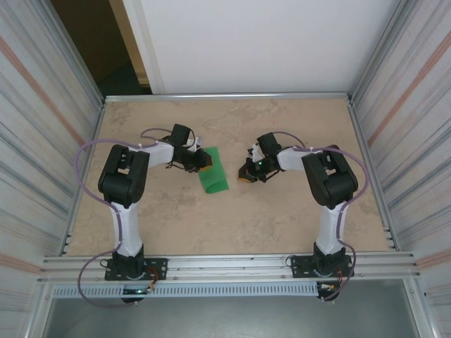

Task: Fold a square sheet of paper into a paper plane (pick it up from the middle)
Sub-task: Move the square sheet of paper to the center of the table.

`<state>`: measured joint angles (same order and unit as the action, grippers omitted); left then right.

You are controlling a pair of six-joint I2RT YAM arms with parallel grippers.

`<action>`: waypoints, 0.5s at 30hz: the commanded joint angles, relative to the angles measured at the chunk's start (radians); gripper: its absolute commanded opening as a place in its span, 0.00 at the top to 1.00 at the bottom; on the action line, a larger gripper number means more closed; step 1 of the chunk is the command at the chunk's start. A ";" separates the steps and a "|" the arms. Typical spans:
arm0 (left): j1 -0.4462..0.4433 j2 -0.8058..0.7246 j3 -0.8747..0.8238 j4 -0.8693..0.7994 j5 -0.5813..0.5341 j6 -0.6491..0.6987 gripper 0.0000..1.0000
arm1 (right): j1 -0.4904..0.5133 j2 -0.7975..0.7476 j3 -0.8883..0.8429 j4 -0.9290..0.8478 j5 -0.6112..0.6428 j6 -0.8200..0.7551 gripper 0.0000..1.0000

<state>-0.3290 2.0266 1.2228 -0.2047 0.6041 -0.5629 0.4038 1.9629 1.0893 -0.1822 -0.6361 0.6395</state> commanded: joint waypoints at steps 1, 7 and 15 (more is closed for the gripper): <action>-0.024 0.007 -0.041 -0.026 0.021 0.026 0.77 | -0.040 -0.089 -0.025 -0.105 0.116 0.020 0.98; -0.101 -0.016 -0.072 -0.020 0.024 0.007 0.77 | -0.013 -0.107 -0.006 -0.101 0.080 -0.006 0.97; -0.237 -0.049 -0.098 -0.020 -0.042 -0.026 0.78 | 0.059 -0.080 -0.013 -0.040 0.051 0.024 0.98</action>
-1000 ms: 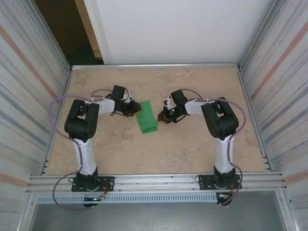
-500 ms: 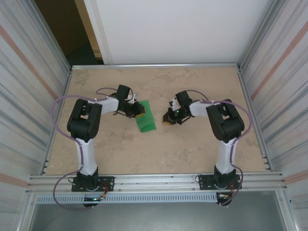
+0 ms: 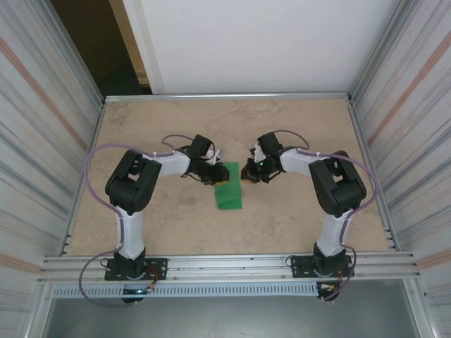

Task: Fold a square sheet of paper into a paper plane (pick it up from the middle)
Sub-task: Move the square sheet of paper to the center of the table, then hold the square sheet of paper at the center of the table.

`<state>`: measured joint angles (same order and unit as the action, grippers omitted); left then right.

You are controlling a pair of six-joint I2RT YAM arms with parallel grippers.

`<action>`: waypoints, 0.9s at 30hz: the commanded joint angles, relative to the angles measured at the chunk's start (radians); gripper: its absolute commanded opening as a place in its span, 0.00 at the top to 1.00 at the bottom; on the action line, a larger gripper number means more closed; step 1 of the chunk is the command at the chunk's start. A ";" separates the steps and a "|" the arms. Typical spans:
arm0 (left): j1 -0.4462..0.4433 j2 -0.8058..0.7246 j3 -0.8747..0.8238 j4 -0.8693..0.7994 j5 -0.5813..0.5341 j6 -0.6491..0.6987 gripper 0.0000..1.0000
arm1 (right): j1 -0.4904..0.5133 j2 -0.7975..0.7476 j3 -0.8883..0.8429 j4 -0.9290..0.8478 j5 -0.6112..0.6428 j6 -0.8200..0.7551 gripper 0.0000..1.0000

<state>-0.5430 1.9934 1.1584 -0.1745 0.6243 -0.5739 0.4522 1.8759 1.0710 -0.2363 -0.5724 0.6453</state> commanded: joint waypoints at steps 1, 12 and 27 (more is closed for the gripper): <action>-0.028 -0.016 -0.038 -0.044 -0.069 -0.019 0.79 | 0.012 0.015 0.003 0.022 -0.018 0.024 0.99; -0.029 -0.023 -0.057 0.018 -0.070 -0.060 0.84 | 0.025 0.047 -0.039 0.019 -0.012 0.012 1.00; 0.019 -0.070 0.039 0.029 -0.026 -0.013 0.82 | -0.010 0.148 -0.058 -0.009 0.043 -0.038 1.00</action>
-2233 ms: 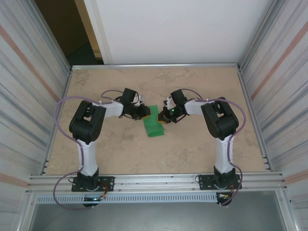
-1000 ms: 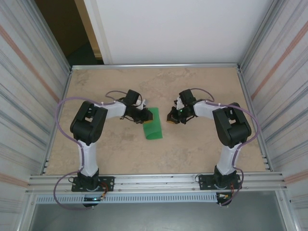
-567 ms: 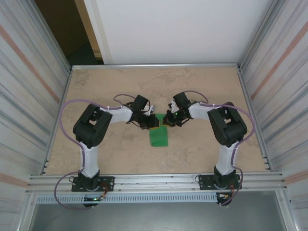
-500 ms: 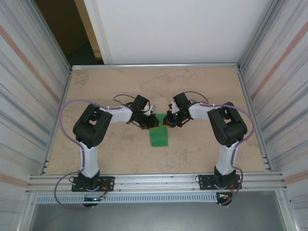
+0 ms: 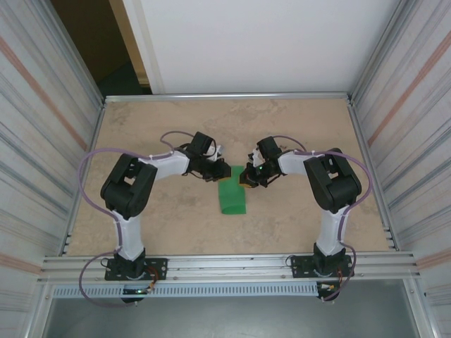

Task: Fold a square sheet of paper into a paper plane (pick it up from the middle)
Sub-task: Hold the square sheet of paper at the center of the table, then first fold the square sheet of paper in half at the center of the table.

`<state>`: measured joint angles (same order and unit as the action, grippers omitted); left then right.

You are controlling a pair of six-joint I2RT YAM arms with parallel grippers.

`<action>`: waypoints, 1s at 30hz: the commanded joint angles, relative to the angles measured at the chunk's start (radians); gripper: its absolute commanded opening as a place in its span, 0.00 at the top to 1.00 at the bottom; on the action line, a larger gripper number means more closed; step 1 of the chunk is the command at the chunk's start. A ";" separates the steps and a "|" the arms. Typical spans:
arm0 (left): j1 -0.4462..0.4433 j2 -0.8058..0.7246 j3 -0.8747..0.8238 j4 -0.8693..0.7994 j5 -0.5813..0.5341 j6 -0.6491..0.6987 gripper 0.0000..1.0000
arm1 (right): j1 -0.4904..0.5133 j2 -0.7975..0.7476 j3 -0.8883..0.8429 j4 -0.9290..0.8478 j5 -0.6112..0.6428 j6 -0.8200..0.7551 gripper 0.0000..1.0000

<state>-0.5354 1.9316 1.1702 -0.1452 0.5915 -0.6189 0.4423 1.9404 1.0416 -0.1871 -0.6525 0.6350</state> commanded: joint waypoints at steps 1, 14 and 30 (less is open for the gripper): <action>0.013 0.002 0.029 0.001 0.007 0.035 0.82 | -0.002 0.084 -0.026 -0.056 0.123 -0.026 1.00; 0.064 0.059 0.004 0.031 -0.002 0.053 0.82 | 0.001 0.088 -0.012 -0.064 0.115 -0.024 1.00; 0.122 0.095 -0.039 0.054 -0.002 0.060 0.82 | 0.001 0.048 0.026 -0.073 0.091 -0.006 0.96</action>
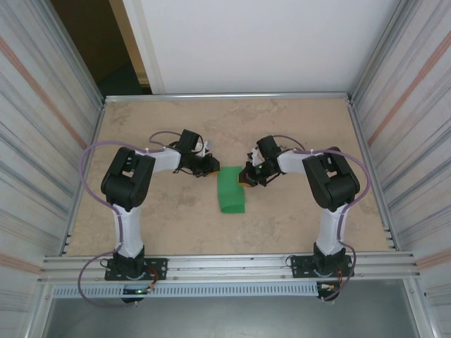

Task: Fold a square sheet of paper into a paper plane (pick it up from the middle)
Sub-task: First fold the square sheet of paper in half at the center of the table, then hold the square sheet of paper at the center of the table.

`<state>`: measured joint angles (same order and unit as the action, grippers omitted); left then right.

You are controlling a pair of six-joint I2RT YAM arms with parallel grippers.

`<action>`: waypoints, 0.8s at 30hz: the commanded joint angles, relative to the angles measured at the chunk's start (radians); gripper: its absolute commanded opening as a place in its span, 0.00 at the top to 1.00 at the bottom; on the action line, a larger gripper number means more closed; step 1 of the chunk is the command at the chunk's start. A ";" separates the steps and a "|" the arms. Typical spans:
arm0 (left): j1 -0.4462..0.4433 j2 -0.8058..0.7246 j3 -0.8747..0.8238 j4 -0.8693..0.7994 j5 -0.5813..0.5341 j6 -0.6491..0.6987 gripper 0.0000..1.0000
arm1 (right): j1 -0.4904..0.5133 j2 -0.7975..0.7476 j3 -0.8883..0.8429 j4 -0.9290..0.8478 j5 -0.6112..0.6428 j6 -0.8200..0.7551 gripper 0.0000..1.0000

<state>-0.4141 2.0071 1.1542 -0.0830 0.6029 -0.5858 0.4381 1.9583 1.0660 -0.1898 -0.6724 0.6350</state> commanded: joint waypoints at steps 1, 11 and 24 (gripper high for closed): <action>0.001 0.019 -0.024 -0.010 -0.017 0.028 0.82 | 0.005 0.019 0.014 -0.075 0.108 -0.003 0.95; 0.001 0.024 -0.030 -0.020 -0.030 0.031 0.82 | -0.007 -0.132 0.079 -0.091 0.077 0.022 0.89; 0.001 0.016 -0.031 -0.022 -0.035 0.024 0.82 | 0.032 -0.050 0.081 -0.111 0.076 0.004 0.94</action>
<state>-0.4129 2.0071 1.1496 -0.0765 0.6022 -0.5793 0.4679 1.8835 1.1397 -0.2668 -0.6056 0.6453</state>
